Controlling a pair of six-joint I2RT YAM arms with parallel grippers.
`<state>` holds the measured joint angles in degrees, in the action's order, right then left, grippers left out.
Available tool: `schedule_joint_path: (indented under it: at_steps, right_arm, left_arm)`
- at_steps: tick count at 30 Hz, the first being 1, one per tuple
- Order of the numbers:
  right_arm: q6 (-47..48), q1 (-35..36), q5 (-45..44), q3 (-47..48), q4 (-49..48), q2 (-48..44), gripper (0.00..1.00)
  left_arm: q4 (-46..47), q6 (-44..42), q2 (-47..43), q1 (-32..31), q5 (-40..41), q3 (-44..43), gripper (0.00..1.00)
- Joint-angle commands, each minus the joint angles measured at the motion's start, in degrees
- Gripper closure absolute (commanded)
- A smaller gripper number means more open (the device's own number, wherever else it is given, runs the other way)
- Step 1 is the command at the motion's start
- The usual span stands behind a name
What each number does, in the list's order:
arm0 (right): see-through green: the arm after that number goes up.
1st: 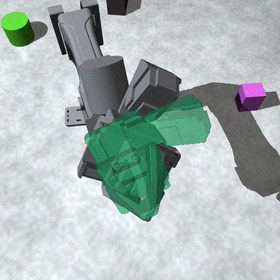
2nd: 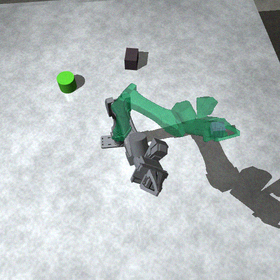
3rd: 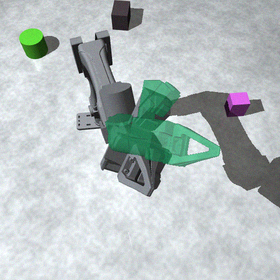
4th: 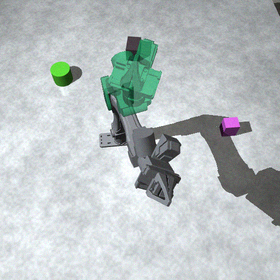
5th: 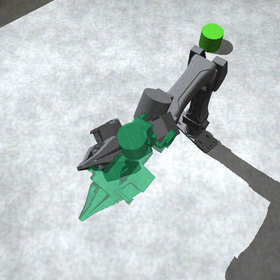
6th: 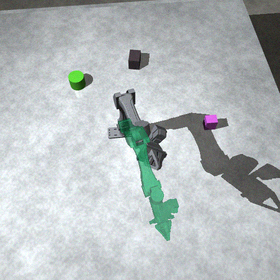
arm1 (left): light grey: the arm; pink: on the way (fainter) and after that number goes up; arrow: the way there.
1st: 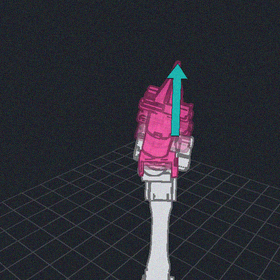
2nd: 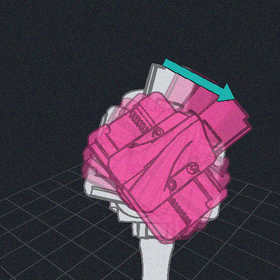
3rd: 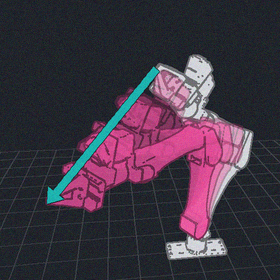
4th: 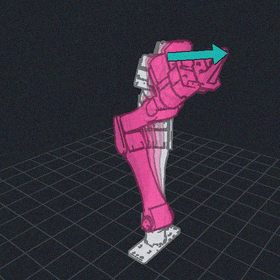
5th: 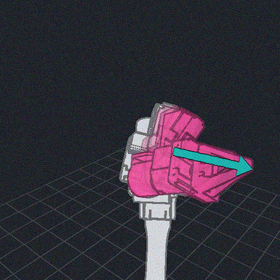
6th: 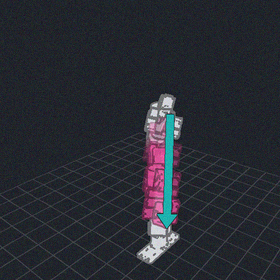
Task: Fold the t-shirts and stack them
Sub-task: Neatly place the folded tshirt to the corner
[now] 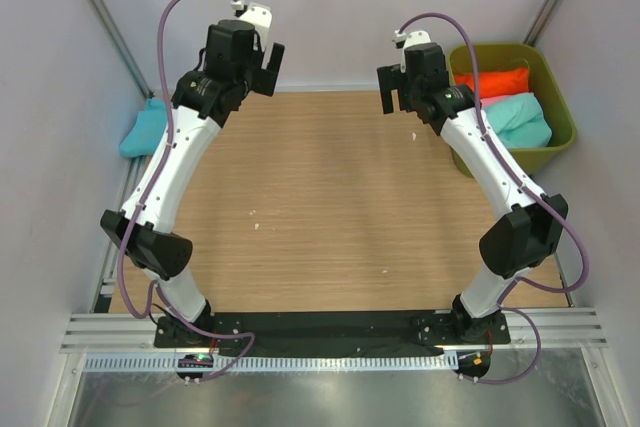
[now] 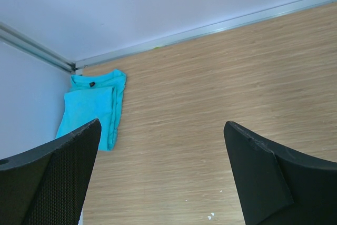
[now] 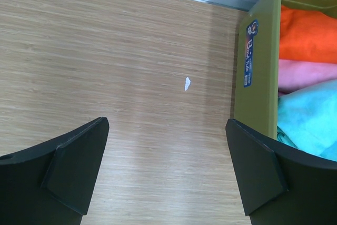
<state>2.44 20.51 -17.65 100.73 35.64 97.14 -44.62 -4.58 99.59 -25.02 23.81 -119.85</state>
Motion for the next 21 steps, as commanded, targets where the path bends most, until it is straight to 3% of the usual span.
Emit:
schedule_joint_path:
  at_steps: [1,21]
  right_arm:
    - [-0.5,0.2,0.1,1.8,-0.7,-0.5,0.00]
    - [-0.3,0.2,0.3,1.9,-0.7,-0.5,0.00]
  left_arm:
    - [1.7,-0.1,-0.4,0.2,0.3,-1.3,0.00]
    - [1.7,-0.2,0.4,0.2,0.3,-2.5,0.00]
